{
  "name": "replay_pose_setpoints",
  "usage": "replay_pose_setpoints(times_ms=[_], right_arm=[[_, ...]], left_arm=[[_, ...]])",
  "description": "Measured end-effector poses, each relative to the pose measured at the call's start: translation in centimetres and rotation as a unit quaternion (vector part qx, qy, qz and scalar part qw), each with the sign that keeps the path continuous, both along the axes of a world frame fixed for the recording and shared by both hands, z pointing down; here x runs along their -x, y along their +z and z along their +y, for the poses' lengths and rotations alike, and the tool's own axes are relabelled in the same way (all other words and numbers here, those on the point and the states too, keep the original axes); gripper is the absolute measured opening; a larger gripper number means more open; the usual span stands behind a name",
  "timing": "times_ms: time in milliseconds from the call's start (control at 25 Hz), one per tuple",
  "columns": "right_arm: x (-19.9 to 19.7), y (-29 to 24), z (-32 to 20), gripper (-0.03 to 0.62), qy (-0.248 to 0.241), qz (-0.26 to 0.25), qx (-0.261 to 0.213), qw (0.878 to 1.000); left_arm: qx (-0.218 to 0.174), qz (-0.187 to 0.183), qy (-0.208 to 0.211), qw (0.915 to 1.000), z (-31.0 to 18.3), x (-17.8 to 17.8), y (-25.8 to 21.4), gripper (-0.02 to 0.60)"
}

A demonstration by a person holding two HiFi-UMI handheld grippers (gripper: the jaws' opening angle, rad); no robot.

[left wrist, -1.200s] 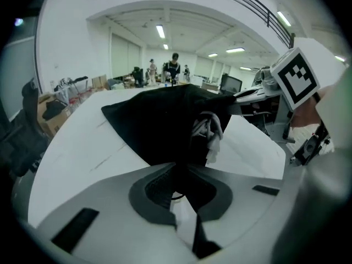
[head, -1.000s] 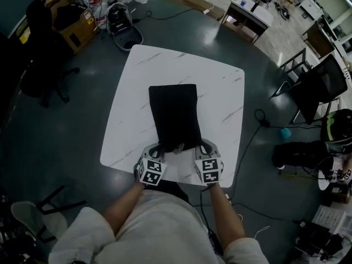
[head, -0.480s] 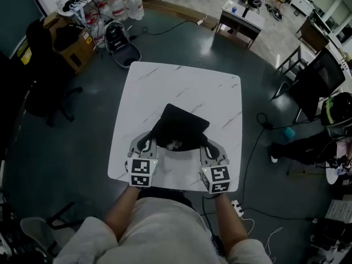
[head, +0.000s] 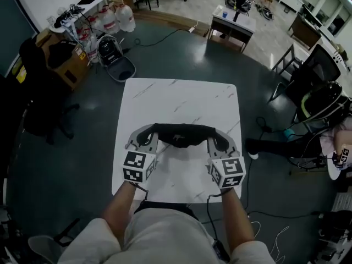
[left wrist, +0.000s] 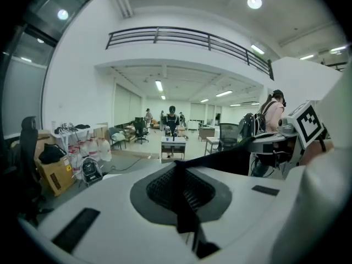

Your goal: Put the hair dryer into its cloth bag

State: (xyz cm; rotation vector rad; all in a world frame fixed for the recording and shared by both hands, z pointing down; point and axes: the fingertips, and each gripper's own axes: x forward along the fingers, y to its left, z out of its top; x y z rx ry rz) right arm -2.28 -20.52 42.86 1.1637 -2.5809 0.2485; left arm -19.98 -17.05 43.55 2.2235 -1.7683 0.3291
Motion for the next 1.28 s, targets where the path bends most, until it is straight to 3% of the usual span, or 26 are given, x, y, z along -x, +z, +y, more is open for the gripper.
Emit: replay_pose_setpoints(times_ms=[320, 560, 760, 1080, 1280], right_arm=[[2.4, -1.7, -10.0, 0.018, 0.032, 0.003, -0.021, 0.999], [4.2, -0.2, -12.6, 0.018, 0.029, 0.019, -0.024, 0.999], [3.4, 2.1, -10.3, 0.018, 0.019, 0.03, -0.002, 0.999], [0.9, 5.8, -2.1, 0.018, -0.005, 0.044, 0.044, 0.998], [-1.1, 10.0, 3.2, 0.018, -0.016, 0.064, 0.065, 0.996]], left_arm=[[-0.021, -0.024, 0.032, 0.999, -10.8, 2.3, -2.7, 0.014], [-0.019, -0.032, 0.029, 0.9989, -14.0, 3.9, -1.9, 0.015], [0.0, -0.019, 0.03, 0.9994, -11.5, 3.2, 0.4, 0.014], [0.048, 0.001, 0.043, 0.9979, -2.3, 0.2, 3.7, 0.015], [0.088, 0.021, 0.014, 0.9958, 3.7, -1.8, 8.0, 0.015]])
